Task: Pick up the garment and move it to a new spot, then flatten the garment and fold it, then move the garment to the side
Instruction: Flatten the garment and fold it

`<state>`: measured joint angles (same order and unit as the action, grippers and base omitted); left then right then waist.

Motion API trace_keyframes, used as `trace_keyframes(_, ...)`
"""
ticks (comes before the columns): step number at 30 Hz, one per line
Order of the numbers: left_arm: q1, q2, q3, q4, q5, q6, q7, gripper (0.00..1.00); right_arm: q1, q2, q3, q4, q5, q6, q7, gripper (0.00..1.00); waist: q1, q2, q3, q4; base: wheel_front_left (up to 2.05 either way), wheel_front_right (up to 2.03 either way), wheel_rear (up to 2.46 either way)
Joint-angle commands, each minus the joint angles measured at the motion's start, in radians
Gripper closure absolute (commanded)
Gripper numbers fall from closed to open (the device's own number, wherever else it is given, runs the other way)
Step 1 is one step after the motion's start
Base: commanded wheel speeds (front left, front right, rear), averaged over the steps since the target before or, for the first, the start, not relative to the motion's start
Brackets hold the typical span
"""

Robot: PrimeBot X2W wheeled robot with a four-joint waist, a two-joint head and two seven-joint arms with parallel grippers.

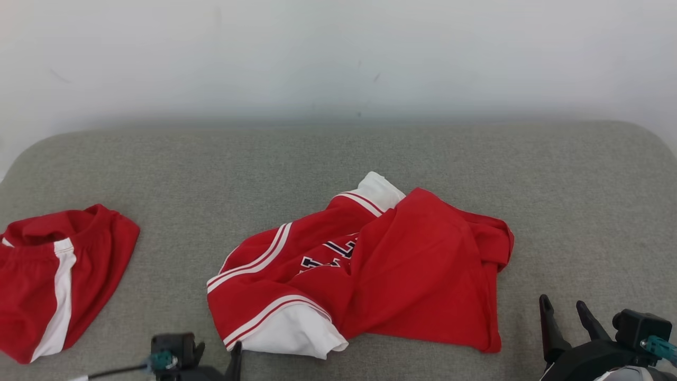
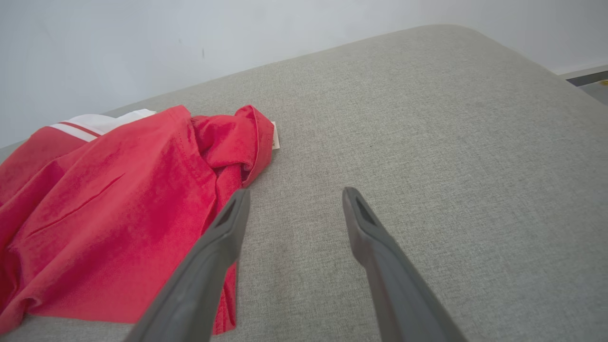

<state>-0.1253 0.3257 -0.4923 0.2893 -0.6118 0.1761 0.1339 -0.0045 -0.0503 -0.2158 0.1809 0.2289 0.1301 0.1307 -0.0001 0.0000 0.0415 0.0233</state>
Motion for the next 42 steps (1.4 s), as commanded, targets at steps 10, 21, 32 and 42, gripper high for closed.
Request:
trace_keyframes(10, -0.155, -0.07, 0.027, 0.229, -0.057, -0.021, 0.025, 1.0, -0.019, 0.0, 0.006, -0.007, -0.007, 0.001, 0.005, 0.0, 0.0001, 0.0, 0.03, -0.047, 0.0, 0.0, 0.0)
trace_keyframes(21, -0.355, -0.084, 0.04, 0.176, 0.021, -0.017, -0.147, 1.0, -0.026, 0.0, 0.008, -0.012, 0.0, 0.001, -0.005, 0.0, 0.0001, 0.0, 0.052, -0.072, 0.0, 0.0, 0.0)
trace_keyframes(32, -0.564, -0.242, -0.078, 0.28, 0.046, -0.075, -0.14, 1.0, -0.051, 0.0, 0.036, 0.008, 0.012, 0.001, -0.021, 0.0, 0.0001, 0.0, 0.106, -0.179, 0.0, 0.0, 0.0)
trace_keyframes(42, -0.468, -0.275, -0.247, 0.301, -0.242, -0.249, -0.201, 0.0, -0.052, 0.001, 0.011, 0.033, 0.002, 0.001, -0.035, 0.0, 0.0001, 0.0, 0.109, -0.144, 0.0, 0.0, 0.0)
